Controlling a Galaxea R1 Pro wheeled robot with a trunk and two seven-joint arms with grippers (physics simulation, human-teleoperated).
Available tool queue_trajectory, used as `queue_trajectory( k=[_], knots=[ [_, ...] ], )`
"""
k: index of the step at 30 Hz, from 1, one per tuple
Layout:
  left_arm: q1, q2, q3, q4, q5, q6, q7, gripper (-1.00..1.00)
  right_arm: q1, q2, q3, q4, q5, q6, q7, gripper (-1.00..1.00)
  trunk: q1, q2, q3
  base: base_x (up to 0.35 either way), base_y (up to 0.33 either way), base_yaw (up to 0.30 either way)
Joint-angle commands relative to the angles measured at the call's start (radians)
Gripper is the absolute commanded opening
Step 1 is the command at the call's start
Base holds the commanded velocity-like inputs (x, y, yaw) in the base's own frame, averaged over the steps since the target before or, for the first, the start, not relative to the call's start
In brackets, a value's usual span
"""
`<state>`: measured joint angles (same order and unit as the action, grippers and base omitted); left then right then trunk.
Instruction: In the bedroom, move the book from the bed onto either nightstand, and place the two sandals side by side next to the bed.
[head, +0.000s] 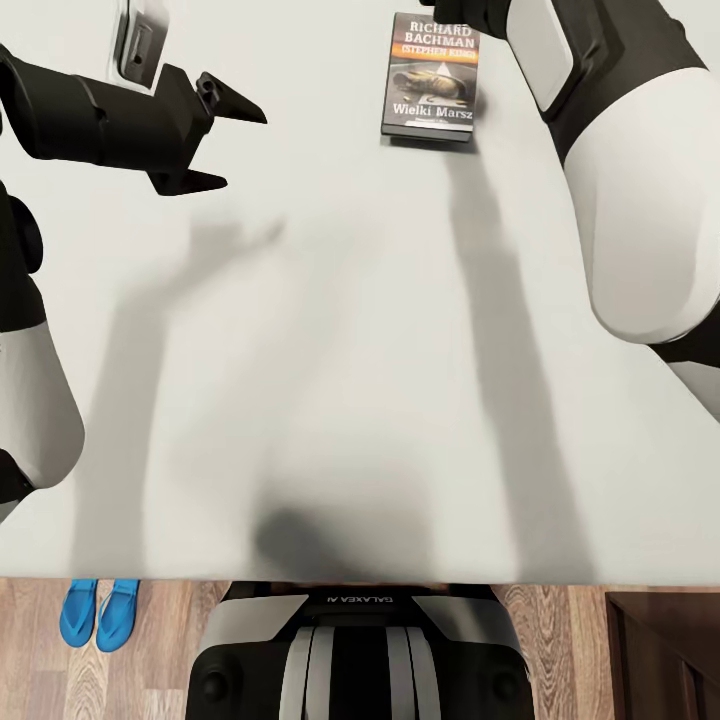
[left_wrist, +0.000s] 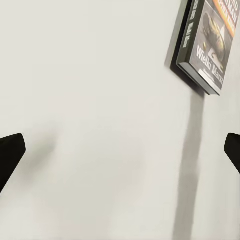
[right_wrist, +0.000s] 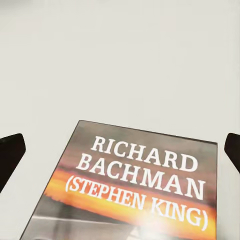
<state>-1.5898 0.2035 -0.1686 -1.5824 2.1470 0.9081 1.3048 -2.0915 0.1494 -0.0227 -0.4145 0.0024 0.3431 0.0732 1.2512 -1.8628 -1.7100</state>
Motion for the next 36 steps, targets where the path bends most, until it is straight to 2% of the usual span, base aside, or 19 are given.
queue_trajectory(
  k=[1, 30, 36],
  knots=[
    [-0.001, 0.000, 0.000, 0.000, 0.008, 0.007, 0.010, 1.00, 0.000, 0.000, -0.002, -0.001, 0.001, 0.005, 0.003, 1.00, 0.000, 0.000, 0.000, 0.000, 0.000, 0.000],
    [-0.001, 0.000, 0.000, -0.001, 0.008, 0.007, 0.010, 1.00, -0.001, 0.000, -0.003, 0.002, 0.000, 0.005, 0.003, 1.00, 0.000, 0.000, 0.000, 0.000, 0.000, 0.000],
    [-0.007, 0.013, -0.001, -0.015, 0.007, 0.006, 0.008, 1.00, 0.002, 0.004, 0.028, 0.021, 0.001, -0.025, 0.012, 1.00, 0.000, 0.000, 0.000, 0.000, 0.000, 0.000]
  ],
)
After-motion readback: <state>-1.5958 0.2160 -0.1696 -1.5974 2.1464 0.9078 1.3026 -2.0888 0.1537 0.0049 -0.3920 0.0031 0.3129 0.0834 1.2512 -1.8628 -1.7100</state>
